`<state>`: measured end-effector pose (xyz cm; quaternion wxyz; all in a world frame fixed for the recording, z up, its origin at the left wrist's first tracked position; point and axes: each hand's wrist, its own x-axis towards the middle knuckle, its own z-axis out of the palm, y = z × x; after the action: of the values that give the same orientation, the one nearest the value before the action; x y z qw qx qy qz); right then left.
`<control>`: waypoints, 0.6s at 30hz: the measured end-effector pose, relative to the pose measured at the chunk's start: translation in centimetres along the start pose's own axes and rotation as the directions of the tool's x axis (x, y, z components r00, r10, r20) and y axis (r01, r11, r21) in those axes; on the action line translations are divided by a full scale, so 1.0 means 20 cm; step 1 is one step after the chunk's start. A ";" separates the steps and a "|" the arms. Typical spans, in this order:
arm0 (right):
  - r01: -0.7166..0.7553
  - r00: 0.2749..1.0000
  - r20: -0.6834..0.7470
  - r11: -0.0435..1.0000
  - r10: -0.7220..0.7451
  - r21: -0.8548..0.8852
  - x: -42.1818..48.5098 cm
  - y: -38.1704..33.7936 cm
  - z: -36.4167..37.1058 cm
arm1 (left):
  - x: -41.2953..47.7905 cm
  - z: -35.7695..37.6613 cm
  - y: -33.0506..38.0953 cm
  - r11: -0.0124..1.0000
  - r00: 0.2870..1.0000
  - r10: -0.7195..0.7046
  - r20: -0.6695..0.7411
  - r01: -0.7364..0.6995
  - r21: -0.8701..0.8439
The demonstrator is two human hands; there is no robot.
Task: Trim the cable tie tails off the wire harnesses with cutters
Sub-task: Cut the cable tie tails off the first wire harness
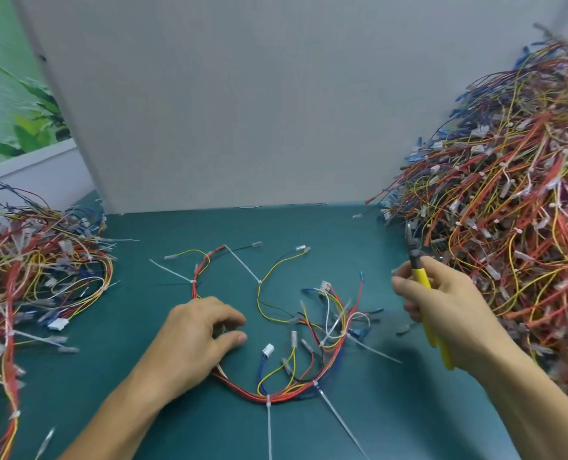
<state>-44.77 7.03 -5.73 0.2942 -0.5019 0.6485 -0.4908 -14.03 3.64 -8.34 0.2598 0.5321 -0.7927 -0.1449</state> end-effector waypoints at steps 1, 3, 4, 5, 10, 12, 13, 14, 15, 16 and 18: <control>-0.033 0.999 0.013 0.999 0.032 0.038 0.01 0.01 -0.01 | 0.00 0.00 0.01 1.000 0.999 0.016 -0.037 -0.016 0.000; -0.037 0.999 0.035 0.999 0.038 -0.014 0.02 0.03 -0.02 | -0.01 0.02 0.04 0.997 0.991 0.081 -0.102 -0.081 0.007; -0.020 0.999 0.043 0.996 0.024 -0.090 0.02 0.04 -0.02 | -0.02 0.03 0.06 0.991 0.983 0.130 -0.128 -0.130 0.007; 0.000 0.998 0.055 0.986 0.009 -0.164 0.02 0.04 -0.03 | -0.03 0.05 0.08 0.983 0.973 0.180 -0.143 -0.182 0.001; 0.070 0.994 0.104 0.933 -0.035 -0.354 0.00 0.02 -0.01 | -0.07 0.12 0.23 0.933 0.930 0.345 -0.126 -0.355 -0.066; 0.101 0.989 0.138 0.923 -0.053 -0.371 -0.01 0.00 0.01 | -0.06 0.13 0.28 0.908 0.908 0.408 -0.091 -0.415 -0.064; 0.113 0.986 0.156 0.924 -0.059 -0.365 -0.03 0.00 0.02 | -0.05 0.14 0.30 0.897 0.897 0.438 -0.062 -0.440 -0.033; 0.122 0.983 0.175 0.926 -0.062 -0.357 -0.04 0.00 0.04 | -0.03 0.16 0.32 0.885 0.885 0.465 -0.025 -0.465 0.019; 0.131 0.979 0.196 0.924 -0.063 -0.360 -0.05 0.00 0.06 | -0.02 0.17 0.34 0.876 0.879 0.477 0.019 -0.477 0.079; 0.143 0.974 0.220 0.915 -0.062 -0.377 -0.06 0.01 0.08 | 0.00 0.19 0.35 0.877 0.885 0.462 0.055 -0.465 0.123; 0.158 0.966 0.253 0.892 -0.052 -0.423 -0.08 0.03 0.13 | 0.04 0.22 0.36 0.910 0.924 0.369 0.102 -0.382 0.159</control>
<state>-42.14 7.54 -7.36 0.2205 -0.6443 0.6750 -0.2841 -22.32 5.57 -8.08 0.2071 0.3852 -0.8984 -0.0401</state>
